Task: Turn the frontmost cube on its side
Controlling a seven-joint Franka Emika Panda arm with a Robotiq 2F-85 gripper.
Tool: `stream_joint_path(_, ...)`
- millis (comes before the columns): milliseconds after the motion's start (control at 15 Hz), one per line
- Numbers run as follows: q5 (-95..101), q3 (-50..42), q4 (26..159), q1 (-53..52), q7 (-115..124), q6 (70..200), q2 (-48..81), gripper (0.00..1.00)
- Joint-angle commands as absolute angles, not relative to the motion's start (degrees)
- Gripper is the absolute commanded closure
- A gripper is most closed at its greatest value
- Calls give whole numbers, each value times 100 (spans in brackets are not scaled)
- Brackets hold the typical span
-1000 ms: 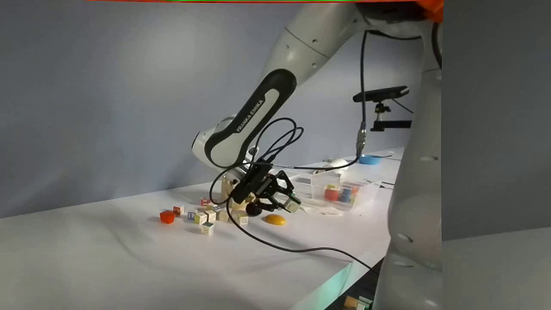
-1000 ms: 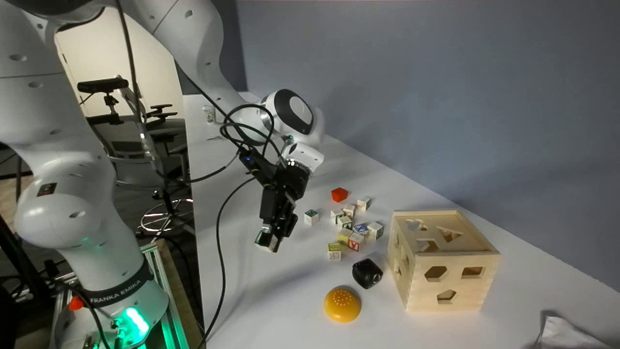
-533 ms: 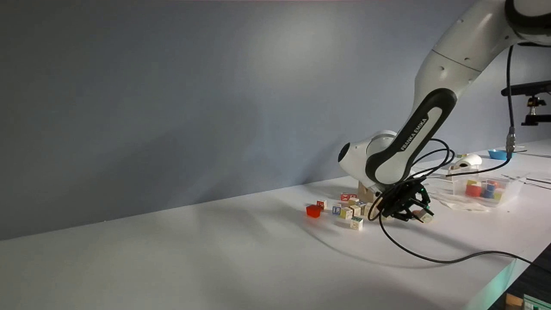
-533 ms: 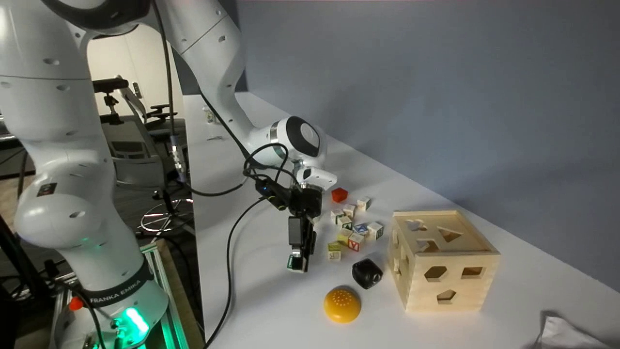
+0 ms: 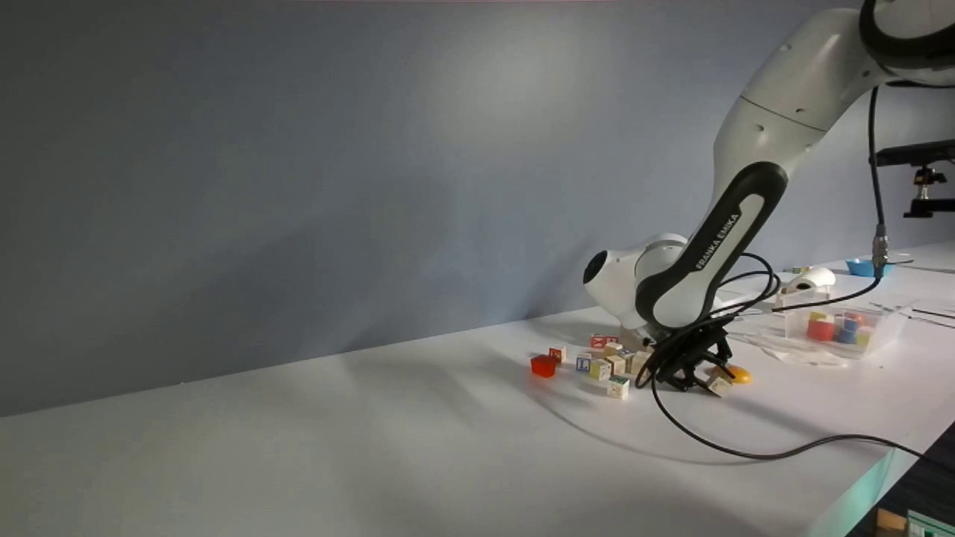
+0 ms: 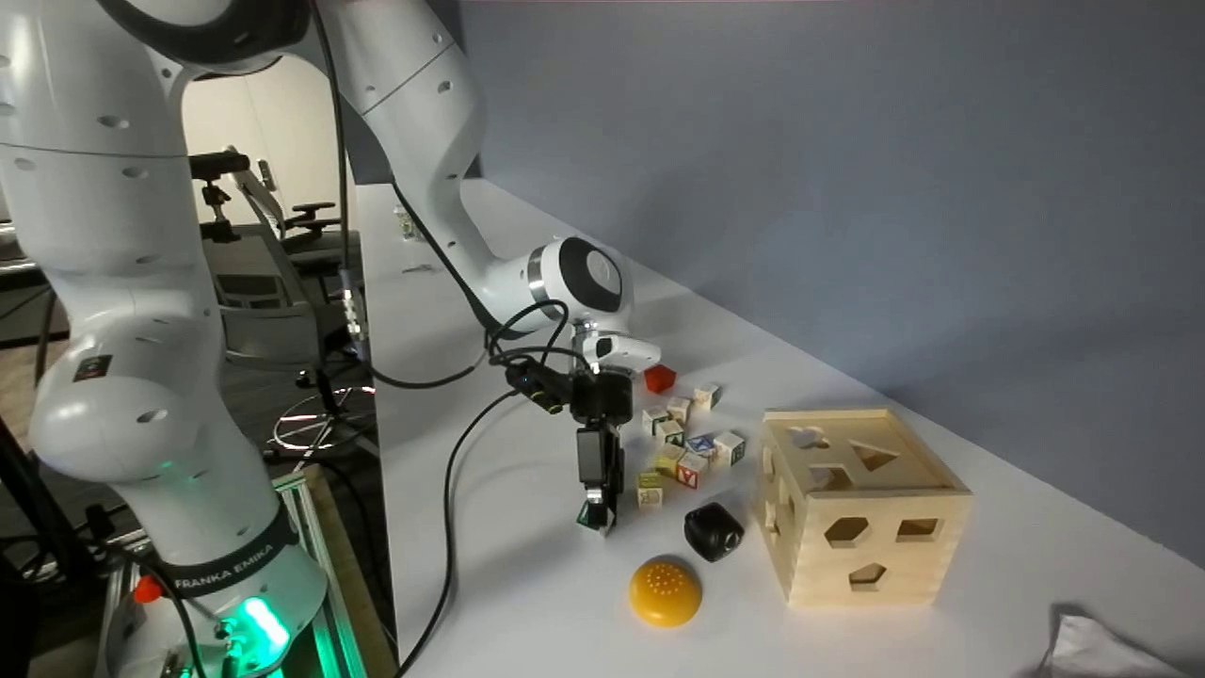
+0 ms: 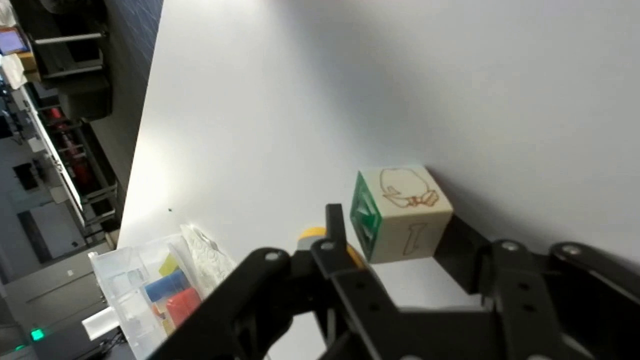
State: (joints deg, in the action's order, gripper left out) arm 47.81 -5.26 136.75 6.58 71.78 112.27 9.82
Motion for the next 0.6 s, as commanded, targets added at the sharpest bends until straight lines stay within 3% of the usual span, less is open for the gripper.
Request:
stream_joint_path(0, 4985, -589, 13786, 580, 7175, 11552, 961, 50)
stream_joint_path(133, 5028, -586, 13802, 576, 7182, 11572, 956, 42)
stream_joint_path(267, 5045, -579, 13836, 577, 7170, 11630, 924, 42)
stream_joint_path(333, 5061, -579, 13846, 580, 7168, 11664, 906, 27)
stream_joint_path(400, 5055, -574, 13867, 578, 7158, 11693, 881, 26)
stream_joint_path(533, 4961, -543, 13937, 575, 7053, 11749, 770, 12)
